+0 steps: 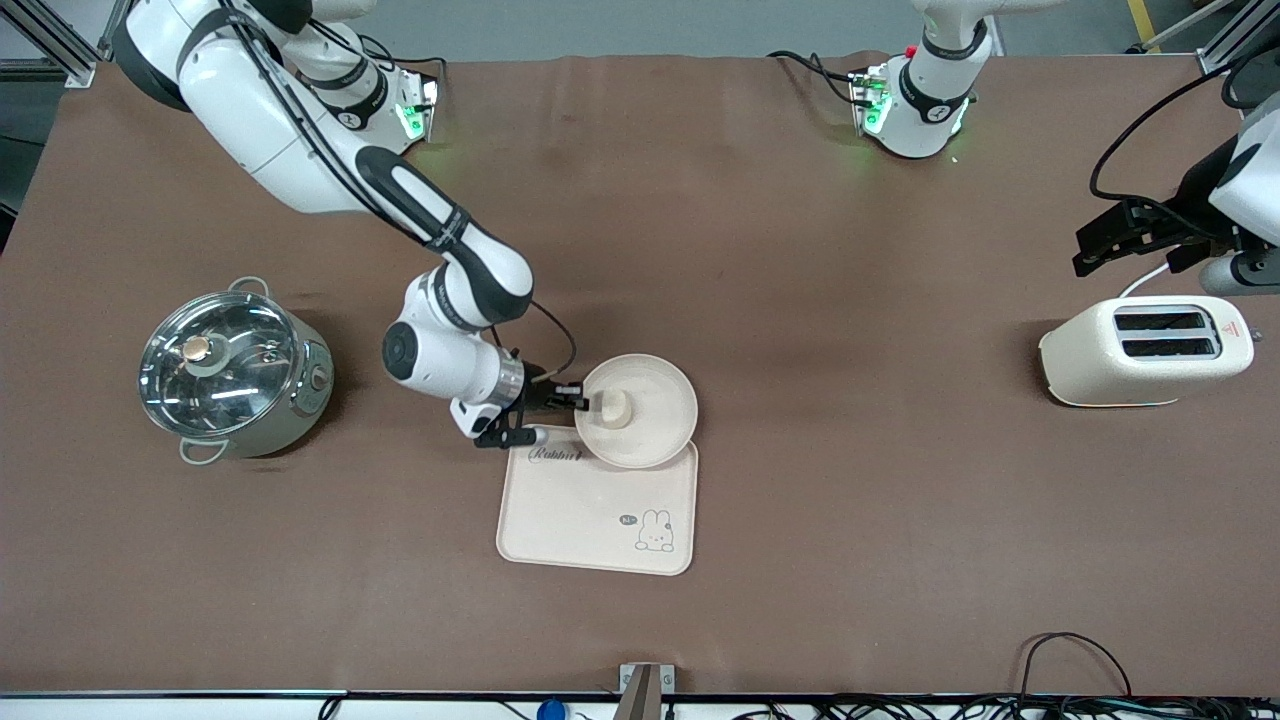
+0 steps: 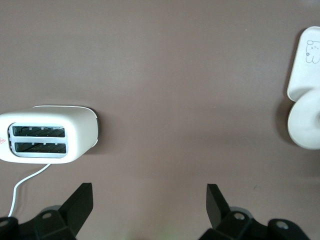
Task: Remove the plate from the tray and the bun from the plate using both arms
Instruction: 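Lift the plate with the right gripper and slide it off the tray, then hold the plate with the right gripper while the left gripper reaches the bun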
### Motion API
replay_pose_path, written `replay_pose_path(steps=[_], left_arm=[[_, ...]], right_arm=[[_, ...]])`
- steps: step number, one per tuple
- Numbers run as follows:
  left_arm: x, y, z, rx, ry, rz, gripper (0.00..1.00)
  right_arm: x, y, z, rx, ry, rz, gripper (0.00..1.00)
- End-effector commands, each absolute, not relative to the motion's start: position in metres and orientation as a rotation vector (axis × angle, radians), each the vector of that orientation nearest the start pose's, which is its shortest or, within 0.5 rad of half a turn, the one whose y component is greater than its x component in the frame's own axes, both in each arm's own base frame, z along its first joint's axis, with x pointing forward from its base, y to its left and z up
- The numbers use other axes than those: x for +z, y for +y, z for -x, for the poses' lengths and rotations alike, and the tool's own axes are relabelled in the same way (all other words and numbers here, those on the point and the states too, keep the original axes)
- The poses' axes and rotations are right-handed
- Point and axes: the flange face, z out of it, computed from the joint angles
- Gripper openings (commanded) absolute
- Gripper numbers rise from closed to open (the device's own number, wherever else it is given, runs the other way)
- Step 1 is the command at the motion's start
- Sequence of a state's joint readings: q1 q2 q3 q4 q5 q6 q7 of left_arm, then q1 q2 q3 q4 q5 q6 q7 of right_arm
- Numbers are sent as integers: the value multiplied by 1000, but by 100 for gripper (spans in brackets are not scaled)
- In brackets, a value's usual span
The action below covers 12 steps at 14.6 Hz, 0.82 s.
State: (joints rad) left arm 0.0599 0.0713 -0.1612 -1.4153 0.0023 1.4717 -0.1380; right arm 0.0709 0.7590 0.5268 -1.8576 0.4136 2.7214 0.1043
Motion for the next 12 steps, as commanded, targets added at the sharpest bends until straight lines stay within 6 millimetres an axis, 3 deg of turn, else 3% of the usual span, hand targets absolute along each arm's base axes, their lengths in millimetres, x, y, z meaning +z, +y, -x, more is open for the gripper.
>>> replay_pose_path(steps=[1,5,8,11,12], left_arm=[[654,-37,-564,3,-83,3150,100],[640,-56,-570,38,-99,3157,100],[607,-91,-592,41,-173,3164,100],[555,-159,-618,5,-117,3184,100],[536,-178,-623,22,-143,3185,100]], right_arm=[[175,315,-527,83,-7,2557,0],[177,300,-508,106,-67,2543,0],[172,288,-502,91,-116,2557,0],[165,283,-499,109,-121,2560,0],[165,281,-500,111,-108,2562,5]])
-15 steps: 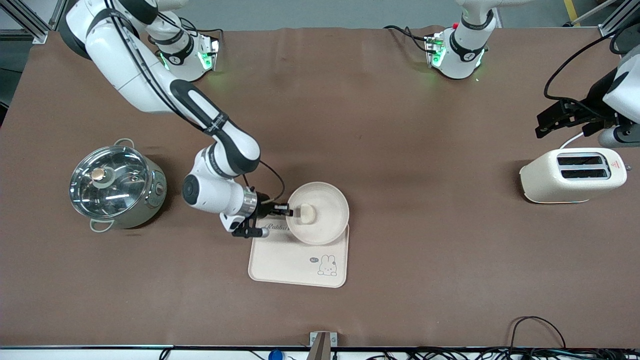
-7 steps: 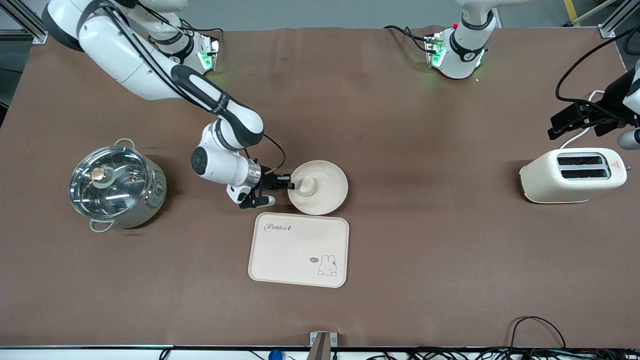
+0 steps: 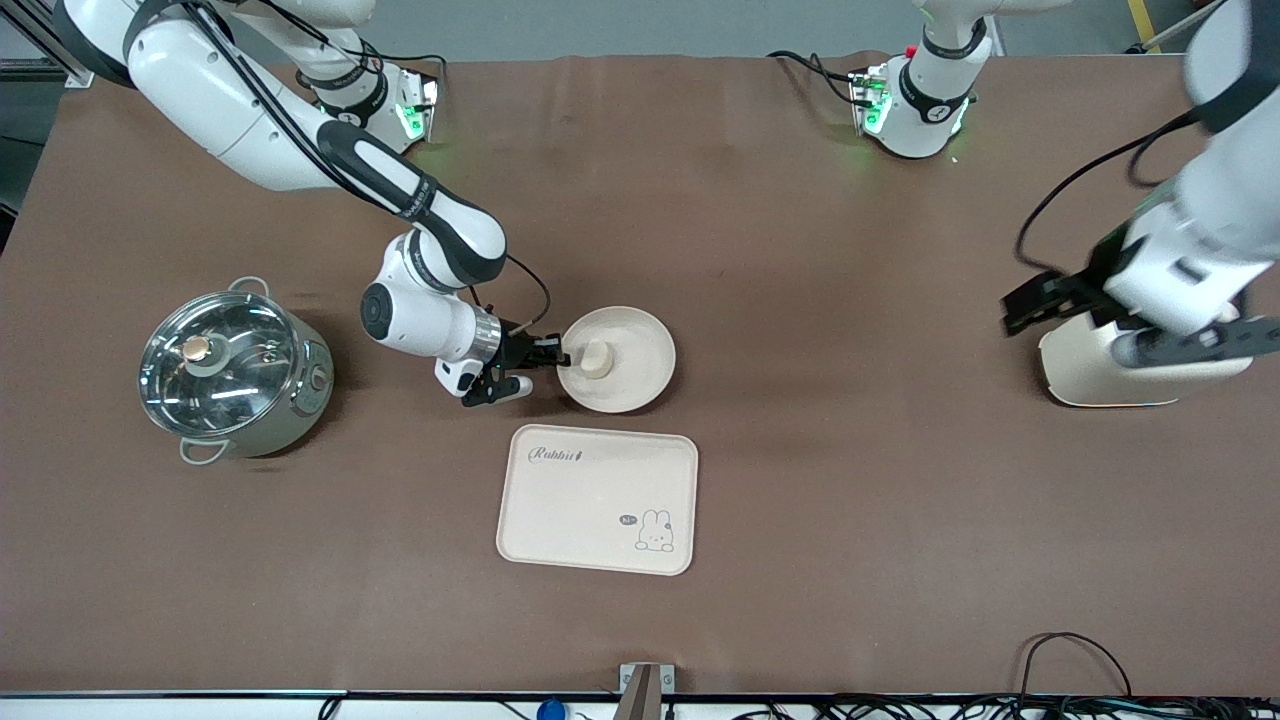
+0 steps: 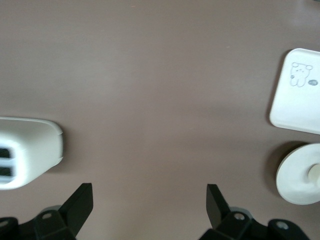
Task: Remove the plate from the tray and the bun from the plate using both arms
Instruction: 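Hold the plate with the right gripper while the left gripper reaches the bun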
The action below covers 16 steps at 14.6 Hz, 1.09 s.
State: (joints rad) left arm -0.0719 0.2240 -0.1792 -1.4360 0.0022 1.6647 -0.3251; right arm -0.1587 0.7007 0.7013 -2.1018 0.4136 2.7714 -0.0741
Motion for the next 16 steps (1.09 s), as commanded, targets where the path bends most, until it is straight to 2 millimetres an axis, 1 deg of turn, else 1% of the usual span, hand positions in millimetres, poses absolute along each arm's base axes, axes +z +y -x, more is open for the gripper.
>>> replay_pose_path(steps=[1,2,3,4,5,6,7,8,9,10,11,12,13,14,15,16], left_arm=[[523,-199,-624,24,-170,3188,100],[509,-224,-623,35,-184,3190,100],[492,-251,-620,50,-206,3188,100],[477,-272,-619,56,-253,3187,100],[460,-292,-617,68,-318,3185,100],[447,-312,-611,94,-359,3185,100],[433,-339,-602,115,-377,3184,100],[415,-365,-595,119,-414,3183,100],[395,-386,-591,111,-452,3189,100],[372,-401,-590,104,-492,3198,100],[343,-425,-582,106,-512,3199,100],[323,-452,-569,88,-490,3217,100],[307,-476,-561,36,-507,3258,100],[296,-491,-556,-20,-509,3302,100],[279,-503,-549,-51,-438,3313,100],[269,-516,-542,-125,-281,3322,100]], right_arm=[[165,283,-500,119,-94,2561,32],[165,284,-499,131,-57,2563,65],[166,287,-498,137,-19,2567,72],[167,287,-498,143,3,2567,88],[168,287,-499,147,13,2566,98],[173,283,-504,140,35,2566,100],[182,282,-508,129,37,2568,100],[195,276,-515,136,33,2570,100],[205,267,-524,167,36,2564,100],[218,250,-535,192,41,2561,100],[229,238,-543,198,41,2564,100],[245,227,-548,189,32,2578,100],[261,219,-551,172,7,2603,100],[275,206,-555,142,-23,2648,100],[284,182,-563,115,-39,2707,100],[302,169,-568,83,-69,2753,100]])
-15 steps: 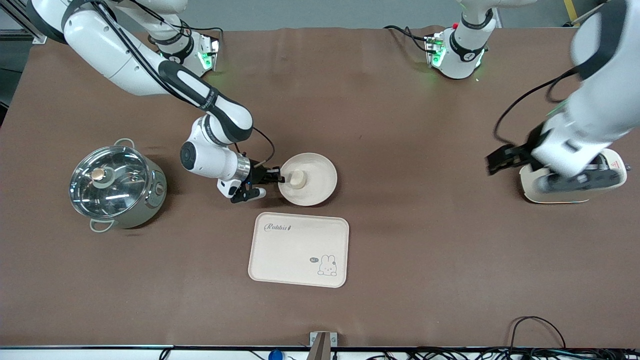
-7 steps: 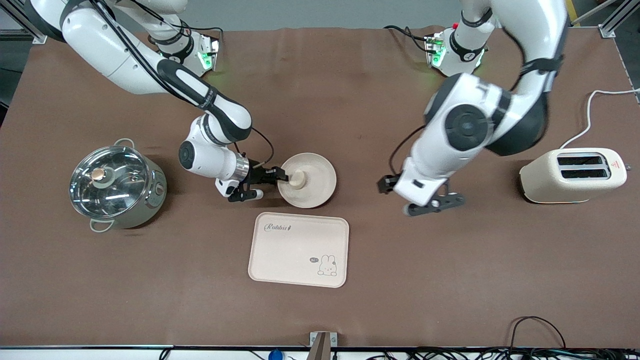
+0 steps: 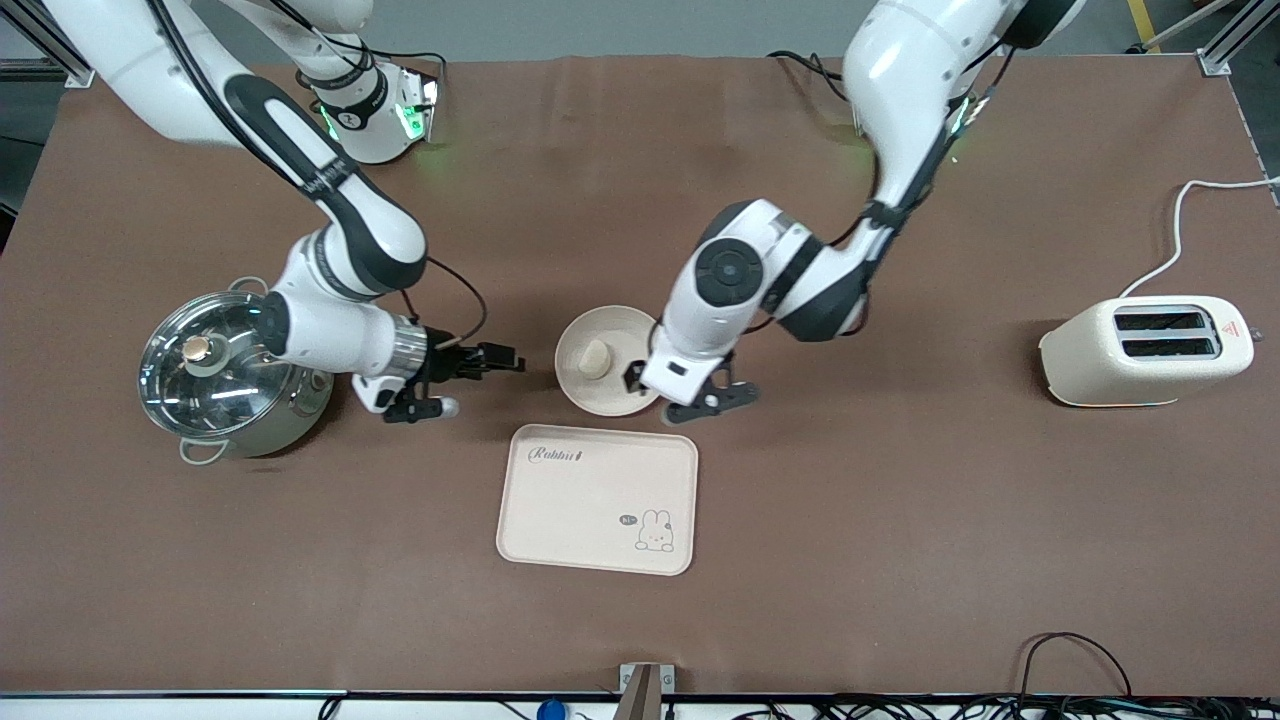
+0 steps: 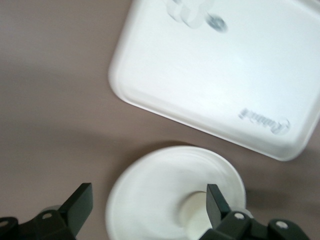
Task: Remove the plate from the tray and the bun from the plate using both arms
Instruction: 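Hold the plate with the right gripper while the left gripper reaches the bun, then grasp the white bun with the left gripper while the right gripper withdraws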
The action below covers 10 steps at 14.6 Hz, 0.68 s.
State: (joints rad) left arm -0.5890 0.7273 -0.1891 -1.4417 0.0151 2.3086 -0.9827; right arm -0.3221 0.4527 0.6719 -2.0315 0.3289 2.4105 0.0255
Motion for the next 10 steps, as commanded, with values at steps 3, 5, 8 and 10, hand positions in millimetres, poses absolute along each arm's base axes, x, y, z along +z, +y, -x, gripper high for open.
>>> replay_pose_path(steps=[3,5,8,10], left_arm=[[268,-546,-524,-226,-1,3370,97],[255,-561,-509,-230,105,3368,93],[229,-570,-495,-199,212,3340,84],[213,-586,-478,-225,388,3309,78]], right_arm=[[361,135,-574,-8,-16,2830,100],[407,107,-581,-74,-17,2904,100],[471,66,-592,-126,-21,3011,100],[510,32,-594,-141,11,3084,100]])
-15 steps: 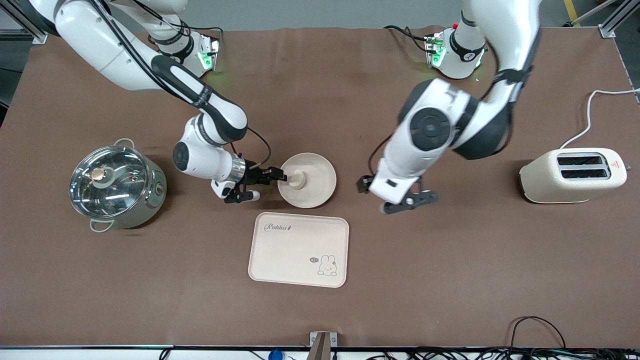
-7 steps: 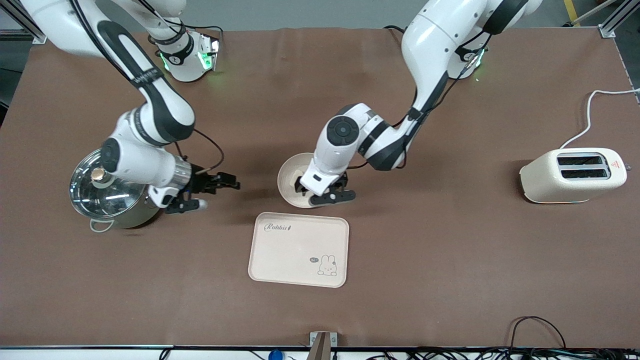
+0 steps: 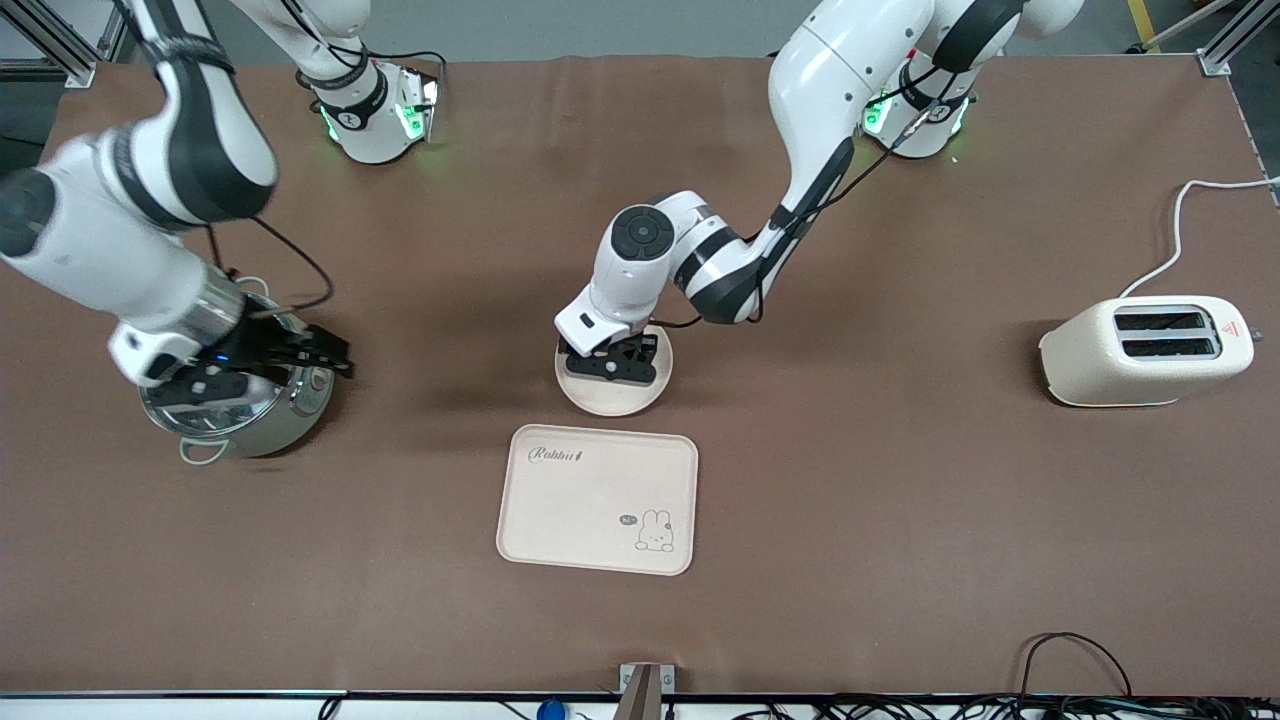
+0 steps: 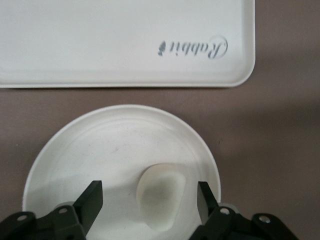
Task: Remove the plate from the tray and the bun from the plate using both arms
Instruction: 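Grasp the white bun with the left gripper while the right gripper withdraws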
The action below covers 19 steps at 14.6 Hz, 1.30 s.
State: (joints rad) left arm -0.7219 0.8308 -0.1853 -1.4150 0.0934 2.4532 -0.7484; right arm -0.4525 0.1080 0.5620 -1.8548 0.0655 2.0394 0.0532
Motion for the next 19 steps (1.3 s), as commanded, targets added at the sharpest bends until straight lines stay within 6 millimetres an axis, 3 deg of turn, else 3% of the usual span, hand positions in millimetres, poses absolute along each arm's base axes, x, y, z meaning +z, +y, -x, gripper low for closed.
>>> replay_pose_path(steps=[1,4,8,10,12,15,16,17,19], left_arm=[[209,-589,-473,-217,394,3305,77],[196,-589,-470,-195,399,3295,76],[189,-587,-470,-199,417,3282,66],[187,-586,-470,-200,421,3276,53],[187,-586,-471,-201,417,3276,42],[191,-586,-473,-206,408,3280,40],[194,-585,-474,-211,402,3281,38],[203,-586,-476,-222,386,3287,38],[241,-586,-483,-273,321,3318,38]], right_arm=[[530,14,-592,-169,29,3117,100],[587,-14,-588,-194,99,3150,100],[651,-29,-570,-181,104,3187,100],[681,-46,-549,-146,177,3207,100],[686,-35,-541,-137,164,3224,100],[679,-30,-543,-113,134,3223,100],[681,-21,-542,-116,74,3231,100],[683,-32,-540,-117,71,3231,100],[682,-35,-538,-97,65,3226,100]])
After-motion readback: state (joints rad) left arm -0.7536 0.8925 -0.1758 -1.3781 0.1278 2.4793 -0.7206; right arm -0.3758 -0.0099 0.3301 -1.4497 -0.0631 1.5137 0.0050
